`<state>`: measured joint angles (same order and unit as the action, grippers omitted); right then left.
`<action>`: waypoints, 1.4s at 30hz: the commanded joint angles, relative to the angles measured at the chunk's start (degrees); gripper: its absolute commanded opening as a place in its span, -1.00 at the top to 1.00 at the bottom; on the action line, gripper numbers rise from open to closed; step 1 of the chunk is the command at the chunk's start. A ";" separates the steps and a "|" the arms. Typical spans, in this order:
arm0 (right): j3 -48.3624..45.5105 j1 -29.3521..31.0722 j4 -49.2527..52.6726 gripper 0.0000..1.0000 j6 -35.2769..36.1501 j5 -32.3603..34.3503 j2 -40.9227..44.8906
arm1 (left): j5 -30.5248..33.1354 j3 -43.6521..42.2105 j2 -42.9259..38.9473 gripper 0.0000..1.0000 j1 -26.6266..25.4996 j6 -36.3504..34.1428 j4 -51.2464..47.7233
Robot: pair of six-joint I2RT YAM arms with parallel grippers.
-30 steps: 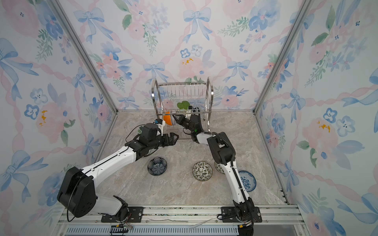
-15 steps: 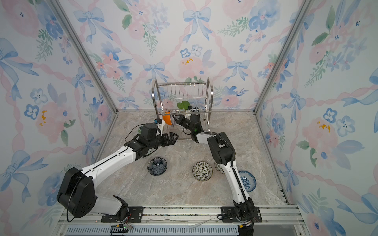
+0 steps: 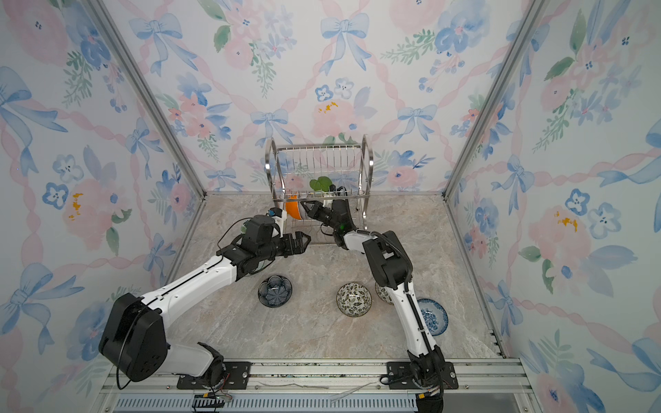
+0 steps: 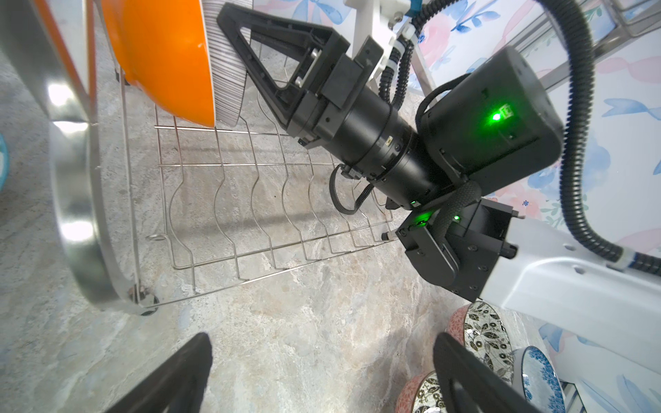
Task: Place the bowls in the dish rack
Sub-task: 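Lower the purple-striped bowl upright into the rack slot with right gripper, then open right gripper and draw it back from the racked striped bowl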
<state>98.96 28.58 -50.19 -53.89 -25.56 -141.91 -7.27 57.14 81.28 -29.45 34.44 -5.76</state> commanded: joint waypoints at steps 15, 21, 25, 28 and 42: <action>-4.84 0.34 -0.12 0.57 0.80 -0.47 5.25 | 0.31 0.25 -3.79 -0.96 1.77 -1.24 -2.17; -8.25 0.34 -1.79 0.54 1.07 0.47 7.53 | -0.27 -0.41 -4.75 -0.96 2.62 -0.76 -2.26; -11.14 0.29 -3.33 0.52 1.15 1.19 9.15 | -0.65 -0.98 -5.59 -0.96 3.17 -0.46 -2.26; -14.07 0.32 -5.01 0.52 1.07 1.89 10.77 | -0.94 -1.46 -6.28 -0.96 3.57 -0.18 -2.24; -26.40 2.04 -6.64 0.40 6.00 5.48 19.70 | -2.09 -4.32 -8.62 -0.96 4.09 0.90 -2.16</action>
<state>74.17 29.28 -55.09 -51.53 -21.78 -125.69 -8.40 53.84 73.93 -25.82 34.74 -7.42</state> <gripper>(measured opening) 0.295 0.980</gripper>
